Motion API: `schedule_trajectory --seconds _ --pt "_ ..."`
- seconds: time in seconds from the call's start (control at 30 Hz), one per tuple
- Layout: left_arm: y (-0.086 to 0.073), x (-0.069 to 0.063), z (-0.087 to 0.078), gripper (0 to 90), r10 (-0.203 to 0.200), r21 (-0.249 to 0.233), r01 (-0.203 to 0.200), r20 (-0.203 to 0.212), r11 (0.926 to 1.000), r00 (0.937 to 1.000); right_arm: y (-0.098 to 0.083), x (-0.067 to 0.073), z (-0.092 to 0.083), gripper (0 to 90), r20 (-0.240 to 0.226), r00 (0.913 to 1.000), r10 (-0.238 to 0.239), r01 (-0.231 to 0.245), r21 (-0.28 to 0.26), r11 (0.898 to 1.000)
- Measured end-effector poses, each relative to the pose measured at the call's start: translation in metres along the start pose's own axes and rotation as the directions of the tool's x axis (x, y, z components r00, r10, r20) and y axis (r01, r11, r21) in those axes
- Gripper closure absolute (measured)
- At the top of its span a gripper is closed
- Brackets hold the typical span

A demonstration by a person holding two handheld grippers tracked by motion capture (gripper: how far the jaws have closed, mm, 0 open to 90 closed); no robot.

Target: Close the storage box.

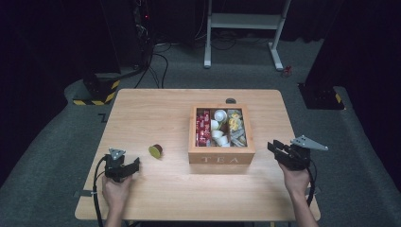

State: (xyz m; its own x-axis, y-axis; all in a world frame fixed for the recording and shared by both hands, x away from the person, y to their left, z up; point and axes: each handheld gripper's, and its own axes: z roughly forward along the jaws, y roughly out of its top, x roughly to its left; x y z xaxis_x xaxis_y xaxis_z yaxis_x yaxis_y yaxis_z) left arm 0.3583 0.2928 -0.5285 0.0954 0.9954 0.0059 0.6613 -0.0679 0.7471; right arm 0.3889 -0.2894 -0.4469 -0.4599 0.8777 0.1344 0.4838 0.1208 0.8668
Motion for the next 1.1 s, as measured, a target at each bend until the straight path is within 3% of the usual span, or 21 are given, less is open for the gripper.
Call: schedule_trajectory --seconds 0.4,1.1 --pt "0.0 0.0 0.0 27.7 0.0 0.001 0.0 0.001 1.0 1.0 -0.018 -0.013 0.008 56.3 0.06 0.9974 0.039 -0.042 0.043 0.998" --pt "0.0 0.0 0.0 27.4 0.002 0.001 -0.002 0.003 1.0 1.0 -0.046 -0.02 0.038 49.3 0.16 0.9869 0.017 -0.047 0.179 0.983"
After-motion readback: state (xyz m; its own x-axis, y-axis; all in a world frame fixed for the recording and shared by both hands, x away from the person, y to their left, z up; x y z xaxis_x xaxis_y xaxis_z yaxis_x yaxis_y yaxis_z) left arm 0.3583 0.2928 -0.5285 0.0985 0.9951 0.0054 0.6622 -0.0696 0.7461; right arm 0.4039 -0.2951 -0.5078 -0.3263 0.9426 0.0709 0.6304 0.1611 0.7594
